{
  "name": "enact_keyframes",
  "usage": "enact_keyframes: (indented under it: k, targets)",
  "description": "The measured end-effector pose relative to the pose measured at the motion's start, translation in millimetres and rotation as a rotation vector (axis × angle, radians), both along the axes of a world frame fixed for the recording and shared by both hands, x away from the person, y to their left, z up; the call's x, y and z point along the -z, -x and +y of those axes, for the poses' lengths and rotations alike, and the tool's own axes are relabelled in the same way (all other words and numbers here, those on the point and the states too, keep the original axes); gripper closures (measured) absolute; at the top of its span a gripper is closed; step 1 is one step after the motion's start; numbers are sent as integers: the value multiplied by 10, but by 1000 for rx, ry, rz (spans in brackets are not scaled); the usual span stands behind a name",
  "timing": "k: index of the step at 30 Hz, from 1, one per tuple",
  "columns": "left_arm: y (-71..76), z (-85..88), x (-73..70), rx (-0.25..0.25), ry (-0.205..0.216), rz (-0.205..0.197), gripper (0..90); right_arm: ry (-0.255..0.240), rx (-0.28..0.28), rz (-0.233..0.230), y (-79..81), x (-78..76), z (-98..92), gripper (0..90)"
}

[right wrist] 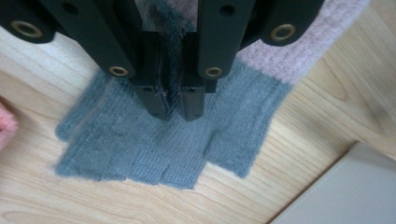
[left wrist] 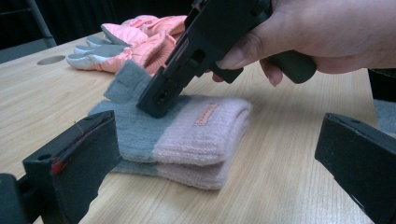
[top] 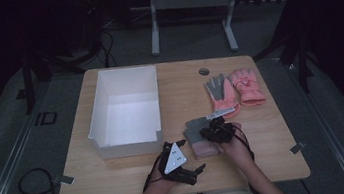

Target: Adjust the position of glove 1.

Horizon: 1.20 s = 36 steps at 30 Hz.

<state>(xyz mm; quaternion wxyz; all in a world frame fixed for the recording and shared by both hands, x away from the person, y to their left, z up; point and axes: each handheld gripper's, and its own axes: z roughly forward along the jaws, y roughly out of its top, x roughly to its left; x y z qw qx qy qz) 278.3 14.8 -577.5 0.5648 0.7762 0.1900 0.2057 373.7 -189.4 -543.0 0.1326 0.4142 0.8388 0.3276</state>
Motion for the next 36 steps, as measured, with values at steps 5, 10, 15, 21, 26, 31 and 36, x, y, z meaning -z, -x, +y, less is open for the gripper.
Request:
enact_keyframes:
  k: [5, 10, 15, 21, 26, 31, 36]
  targets:
    - [0, -30, -6, -11, -57, 0, 0, -3, 3, -7, 14, 18, -6, 786]
    - [-4, -22, -89, -7, -38, 12, 0, -22, 13, -19, 129, 33, -10, 771]
    - [7, -99, -160, 74, -45, 67, 10, -66, 12, -32, 150, -62, -80, 715]
    - [-1, -271, -218, 122, -138, 71, 76, -78, 17, -102, 9, -454, -310, 627]
    - [-132, -384, -223, 199, -258, -2, 150, -76, -7, -53, -234, -431, -328, 575]
    - [-162, -452, -158, 197, -396, -84, 218, -43, -18, 19, -413, -213, -253, 523]
    - [-157, -495, -82, 177, -477, -125, 322, 17, -13, 42, -493, -54, -221, 451]
